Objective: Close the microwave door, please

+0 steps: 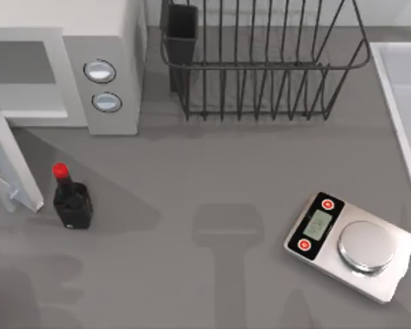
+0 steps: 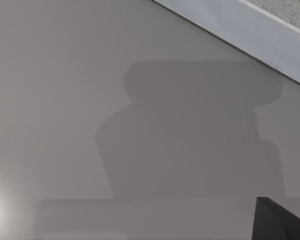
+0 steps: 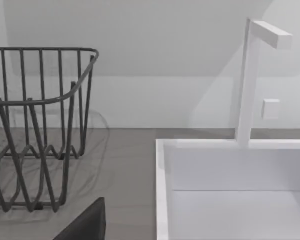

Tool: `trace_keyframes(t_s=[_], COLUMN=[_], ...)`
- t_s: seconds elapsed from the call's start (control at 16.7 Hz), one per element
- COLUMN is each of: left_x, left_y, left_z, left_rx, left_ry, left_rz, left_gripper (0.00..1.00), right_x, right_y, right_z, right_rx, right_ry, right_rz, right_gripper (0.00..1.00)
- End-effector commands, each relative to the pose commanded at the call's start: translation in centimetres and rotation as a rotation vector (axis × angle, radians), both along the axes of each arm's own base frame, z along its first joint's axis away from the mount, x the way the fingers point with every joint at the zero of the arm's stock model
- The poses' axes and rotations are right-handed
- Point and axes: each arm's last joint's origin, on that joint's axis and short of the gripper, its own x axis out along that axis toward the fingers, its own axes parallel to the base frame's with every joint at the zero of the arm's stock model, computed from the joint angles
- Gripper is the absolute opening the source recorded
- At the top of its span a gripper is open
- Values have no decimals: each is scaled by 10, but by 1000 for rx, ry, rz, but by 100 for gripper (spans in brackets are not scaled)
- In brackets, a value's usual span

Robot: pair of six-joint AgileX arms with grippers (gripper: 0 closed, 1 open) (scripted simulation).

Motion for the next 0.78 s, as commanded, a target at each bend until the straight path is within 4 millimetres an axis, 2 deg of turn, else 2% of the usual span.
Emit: trace_keyframes(t_s=[0.3,0.42,0.54,0.78], left_x=[0,-3,-6,-5], left_y=[-54,-69,-76,-76], left_z=[0,0,0,0], left_rx=[2,1,0,-3], left_ry=[2,-7,-15,-15], left_rz=[-19,-14,-4,-2], left_gripper=[0,0,0,0], right_x=[0,0,0,0], right_y=[0,0,0,0], right_z=[0,0,0,0], right_rx=[0,0,0,0], right_ry=[0,0,0,0], right_rz=[0,0,0,0], right_gripper=[100,100,100,100])
